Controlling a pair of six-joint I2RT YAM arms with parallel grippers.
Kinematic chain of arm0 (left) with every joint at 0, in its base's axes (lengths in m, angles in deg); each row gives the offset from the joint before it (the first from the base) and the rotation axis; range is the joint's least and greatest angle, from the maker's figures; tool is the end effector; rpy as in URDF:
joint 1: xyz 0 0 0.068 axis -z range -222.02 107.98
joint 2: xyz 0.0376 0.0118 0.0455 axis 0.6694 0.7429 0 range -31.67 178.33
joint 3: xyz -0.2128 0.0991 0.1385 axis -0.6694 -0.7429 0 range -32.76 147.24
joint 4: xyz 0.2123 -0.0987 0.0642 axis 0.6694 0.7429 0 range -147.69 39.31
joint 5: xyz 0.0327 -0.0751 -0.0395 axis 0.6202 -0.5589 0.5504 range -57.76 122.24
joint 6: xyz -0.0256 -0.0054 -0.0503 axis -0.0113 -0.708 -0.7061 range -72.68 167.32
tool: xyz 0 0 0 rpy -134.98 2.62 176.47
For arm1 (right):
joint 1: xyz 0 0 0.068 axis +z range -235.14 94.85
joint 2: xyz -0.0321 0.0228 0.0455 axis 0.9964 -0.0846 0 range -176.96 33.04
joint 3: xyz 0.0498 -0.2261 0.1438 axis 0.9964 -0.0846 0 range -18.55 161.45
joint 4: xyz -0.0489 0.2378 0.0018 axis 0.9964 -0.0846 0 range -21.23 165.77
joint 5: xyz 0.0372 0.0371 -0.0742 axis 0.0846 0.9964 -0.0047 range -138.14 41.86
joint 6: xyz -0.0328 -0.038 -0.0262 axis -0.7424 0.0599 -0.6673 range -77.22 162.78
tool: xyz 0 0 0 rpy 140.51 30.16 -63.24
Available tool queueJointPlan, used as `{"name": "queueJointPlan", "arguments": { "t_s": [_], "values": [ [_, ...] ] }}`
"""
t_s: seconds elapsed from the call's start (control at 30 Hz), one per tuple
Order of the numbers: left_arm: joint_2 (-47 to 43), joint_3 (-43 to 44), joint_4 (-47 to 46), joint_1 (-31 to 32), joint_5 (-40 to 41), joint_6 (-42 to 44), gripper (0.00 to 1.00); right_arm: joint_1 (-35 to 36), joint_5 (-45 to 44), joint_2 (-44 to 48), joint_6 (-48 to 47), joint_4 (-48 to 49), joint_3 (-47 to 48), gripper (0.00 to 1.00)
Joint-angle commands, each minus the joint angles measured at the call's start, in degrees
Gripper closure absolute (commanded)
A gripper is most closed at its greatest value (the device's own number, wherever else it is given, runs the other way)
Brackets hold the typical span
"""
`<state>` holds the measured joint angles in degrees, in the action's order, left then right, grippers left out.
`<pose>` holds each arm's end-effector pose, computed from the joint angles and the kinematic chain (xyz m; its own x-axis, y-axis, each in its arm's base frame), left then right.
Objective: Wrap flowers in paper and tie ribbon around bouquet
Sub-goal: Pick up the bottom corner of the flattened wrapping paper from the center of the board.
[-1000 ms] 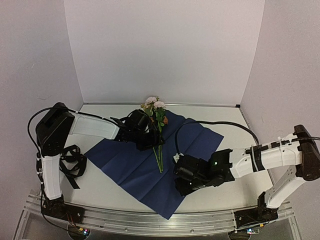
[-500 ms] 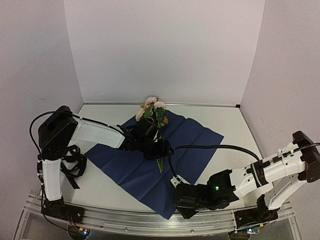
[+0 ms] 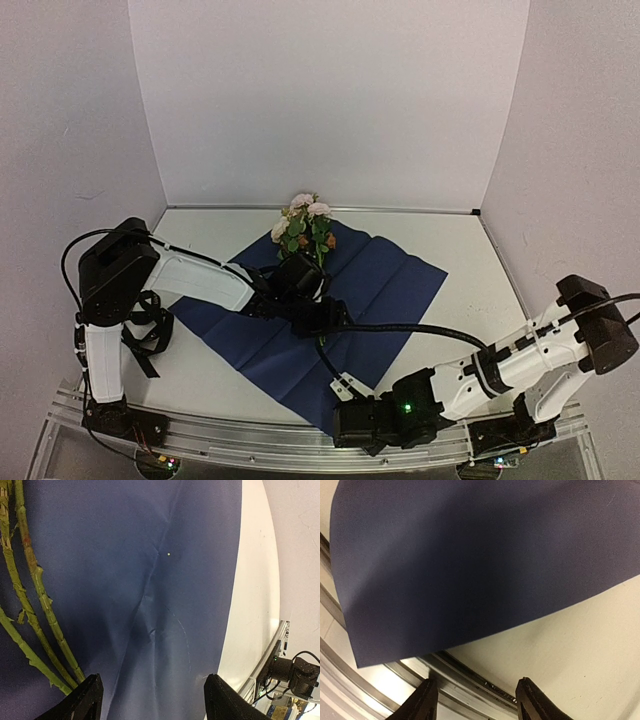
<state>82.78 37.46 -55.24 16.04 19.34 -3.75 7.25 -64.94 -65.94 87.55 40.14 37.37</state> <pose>0.2091 -0.3522 0.1576 -0.9484 0.0880 -0.3047 0.2714 0.7226 -0.6358 -0.0007 0.2886 0.1545 -0.6462 -0.6839 -0.3387 -0.7096 0.7017 -0.0632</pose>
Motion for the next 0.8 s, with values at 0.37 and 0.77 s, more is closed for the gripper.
{"name": "queueJointPlan", "arguments": {
  "t_s": [0.37, 0.77],
  "values": [
    [-4.4, -5.1, -1.1, -0.2, 0.6, -1.4, 0.28, -0.3, -14.2, -4.3, -3.4, -2.9, 10.2, 0.38],
    [-12.2, -14.8, -6.9, -0.1, 0.1, -3.7, 0.28, -5.3, 7.7, 13.7, 7.7, 5.9, -2.3, 0.28]
  ]
}}
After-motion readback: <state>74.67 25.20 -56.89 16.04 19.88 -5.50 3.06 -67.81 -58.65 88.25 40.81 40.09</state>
